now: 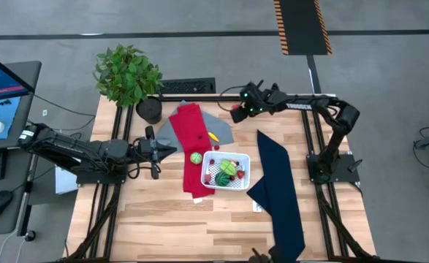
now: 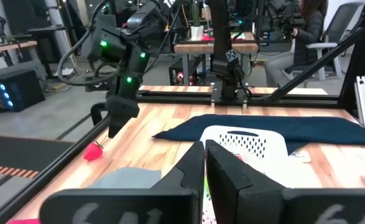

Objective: Pick and placing Produce into tupperware
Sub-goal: Put the strawberry into the white bin

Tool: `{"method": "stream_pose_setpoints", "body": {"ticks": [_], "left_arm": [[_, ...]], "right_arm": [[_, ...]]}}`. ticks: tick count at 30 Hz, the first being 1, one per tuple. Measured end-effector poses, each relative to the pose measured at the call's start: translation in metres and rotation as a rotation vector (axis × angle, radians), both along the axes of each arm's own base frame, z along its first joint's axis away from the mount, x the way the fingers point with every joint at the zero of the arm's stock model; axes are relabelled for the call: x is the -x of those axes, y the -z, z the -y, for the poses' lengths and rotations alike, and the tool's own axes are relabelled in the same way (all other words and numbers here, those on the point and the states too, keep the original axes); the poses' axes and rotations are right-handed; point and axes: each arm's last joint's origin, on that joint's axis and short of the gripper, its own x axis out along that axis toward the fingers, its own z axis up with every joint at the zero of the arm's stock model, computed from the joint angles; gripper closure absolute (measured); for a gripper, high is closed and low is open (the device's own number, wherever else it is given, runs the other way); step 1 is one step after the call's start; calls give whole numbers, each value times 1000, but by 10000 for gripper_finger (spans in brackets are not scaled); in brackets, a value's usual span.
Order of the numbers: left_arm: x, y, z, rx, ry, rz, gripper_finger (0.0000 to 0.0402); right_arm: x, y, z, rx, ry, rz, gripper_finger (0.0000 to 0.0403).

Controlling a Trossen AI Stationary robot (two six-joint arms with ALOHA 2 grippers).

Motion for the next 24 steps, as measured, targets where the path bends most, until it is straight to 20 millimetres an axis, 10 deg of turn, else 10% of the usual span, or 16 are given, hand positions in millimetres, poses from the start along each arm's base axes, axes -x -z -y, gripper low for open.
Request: {"method": "stream_pose_setpoints", "body": {"ticks": [8, 15, 24], "left_arm": [[0, 1, 1, 17, 31, -3, 395], [0, 2, 1, 26, 42, -20, 395], [0, 2, 2, 27, 53, -21, 395]], "right_arm": [[-12, 3, -28, 9, -26, -77, 262], [-23, 4, -77, 459, 200, -267, 258], [-48, -3, -135, 562, -19, -184, 263]]}}
